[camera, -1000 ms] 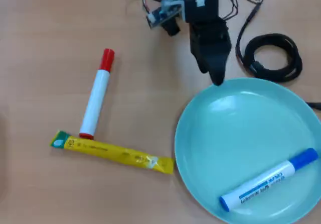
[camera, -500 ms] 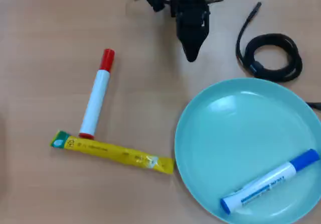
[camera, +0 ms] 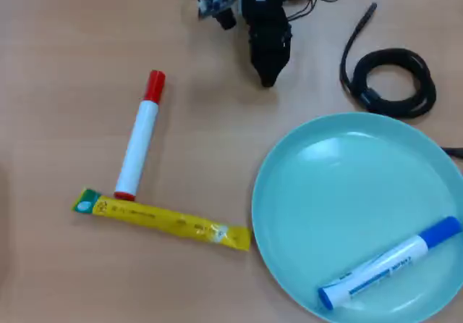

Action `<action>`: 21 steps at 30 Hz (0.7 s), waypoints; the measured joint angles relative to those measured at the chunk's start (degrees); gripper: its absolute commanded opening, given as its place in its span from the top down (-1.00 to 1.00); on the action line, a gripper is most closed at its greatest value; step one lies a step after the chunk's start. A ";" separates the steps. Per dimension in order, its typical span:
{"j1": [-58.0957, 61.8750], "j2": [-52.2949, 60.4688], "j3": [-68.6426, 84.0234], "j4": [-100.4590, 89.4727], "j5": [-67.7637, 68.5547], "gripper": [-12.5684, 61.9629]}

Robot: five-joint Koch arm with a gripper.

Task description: Pick up the blue pen, then put it in the green bowl

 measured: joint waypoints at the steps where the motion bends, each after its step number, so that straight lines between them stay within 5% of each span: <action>1: 0.26 0.00 1.85 -3.08 0.00 0.56; 7: 0.35 0.00 11.69 -14.50 0.00 0.76; 21: 0.00 0.00 19.69 -27.33 0.00 0.78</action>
